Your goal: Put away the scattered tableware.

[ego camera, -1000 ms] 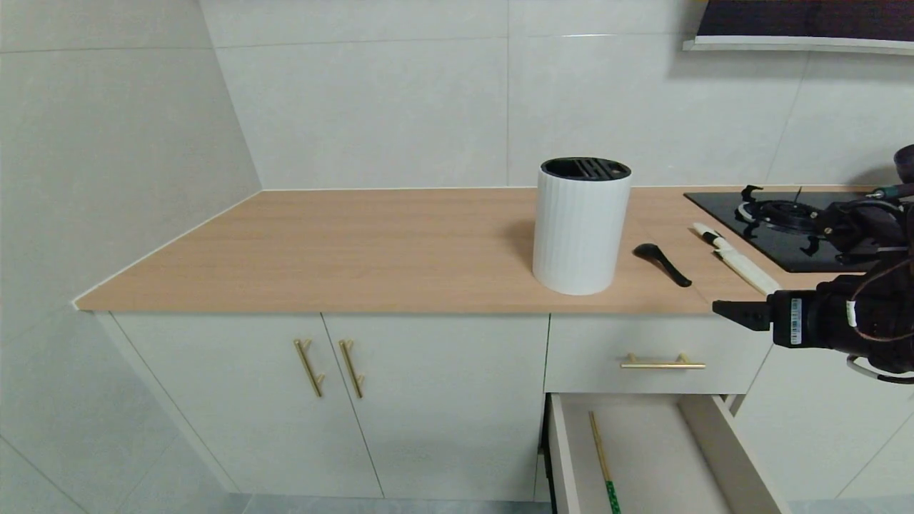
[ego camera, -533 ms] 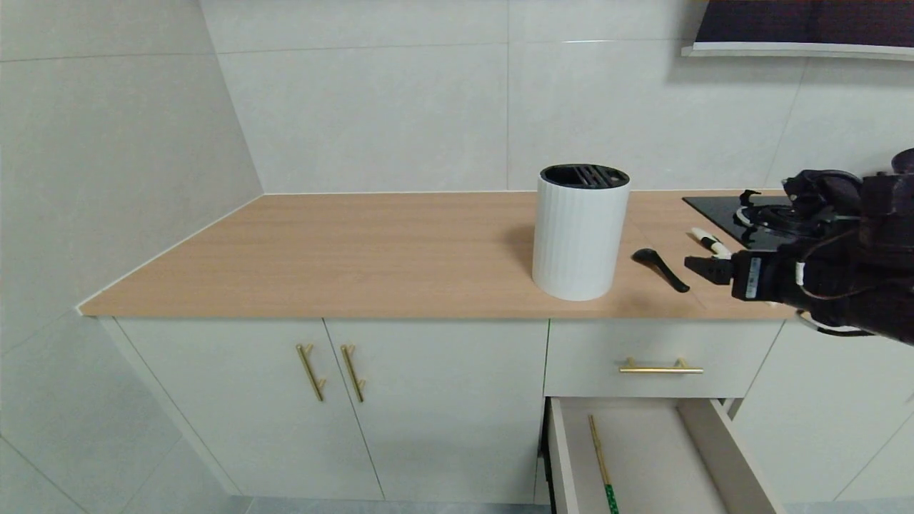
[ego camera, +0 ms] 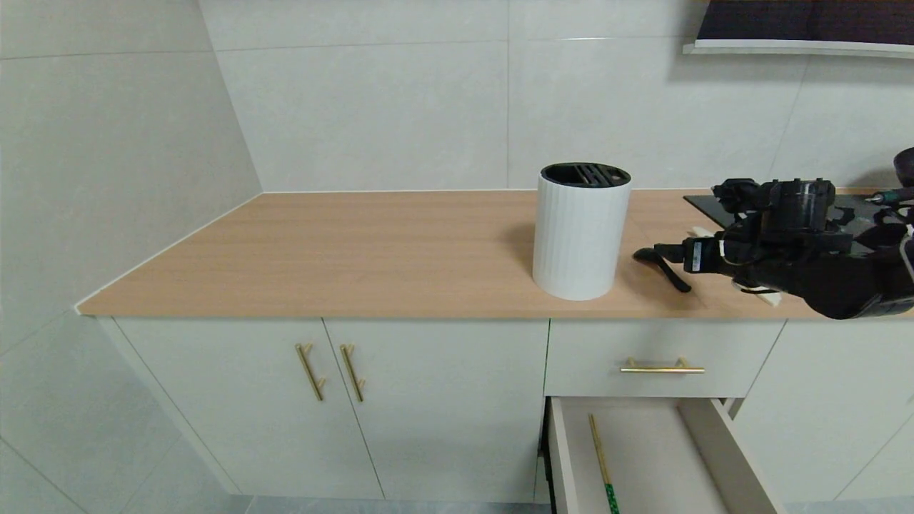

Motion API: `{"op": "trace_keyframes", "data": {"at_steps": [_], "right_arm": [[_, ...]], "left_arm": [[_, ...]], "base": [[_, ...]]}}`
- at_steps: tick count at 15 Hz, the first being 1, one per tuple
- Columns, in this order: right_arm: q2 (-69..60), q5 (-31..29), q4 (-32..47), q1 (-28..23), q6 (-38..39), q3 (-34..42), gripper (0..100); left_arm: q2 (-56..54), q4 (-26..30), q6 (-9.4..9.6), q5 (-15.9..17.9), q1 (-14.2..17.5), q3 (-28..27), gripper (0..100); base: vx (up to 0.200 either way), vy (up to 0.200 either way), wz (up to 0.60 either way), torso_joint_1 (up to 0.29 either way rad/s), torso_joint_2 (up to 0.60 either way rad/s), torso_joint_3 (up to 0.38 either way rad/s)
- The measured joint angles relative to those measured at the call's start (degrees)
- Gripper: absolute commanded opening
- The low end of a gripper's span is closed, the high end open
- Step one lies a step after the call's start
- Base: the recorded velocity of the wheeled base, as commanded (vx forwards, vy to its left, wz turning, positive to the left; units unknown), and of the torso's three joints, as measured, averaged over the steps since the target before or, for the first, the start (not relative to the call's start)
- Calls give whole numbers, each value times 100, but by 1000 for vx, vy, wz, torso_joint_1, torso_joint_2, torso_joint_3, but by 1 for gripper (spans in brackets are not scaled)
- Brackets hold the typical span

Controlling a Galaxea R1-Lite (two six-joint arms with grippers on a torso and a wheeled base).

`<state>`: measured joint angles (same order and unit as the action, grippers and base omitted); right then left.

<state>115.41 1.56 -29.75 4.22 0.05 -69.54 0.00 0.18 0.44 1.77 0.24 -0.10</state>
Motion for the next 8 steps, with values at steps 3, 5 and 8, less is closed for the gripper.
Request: {"op": "trace_keyframes", "data": {"at_steps": [3, 5, 8], "right_arm": [[450, 180, -33, -122, -183, -127, 100], [656, 194, -39, -138, -239, -193, 100], [887, 188, 0, -144, -254, -315, 100]], "left_arm": [[0, 0, 0, 0, 0, 0, 100], [0, 0, 2, 0, 0, 0, 100], [0, 0, 0, -2, 0, 0, 100]], "base": [[0, 0, 0, 0, 0, 0], [0, 0, 0, 0, 0, 0], [0, 0, 0, 0, 0, 0]]}}
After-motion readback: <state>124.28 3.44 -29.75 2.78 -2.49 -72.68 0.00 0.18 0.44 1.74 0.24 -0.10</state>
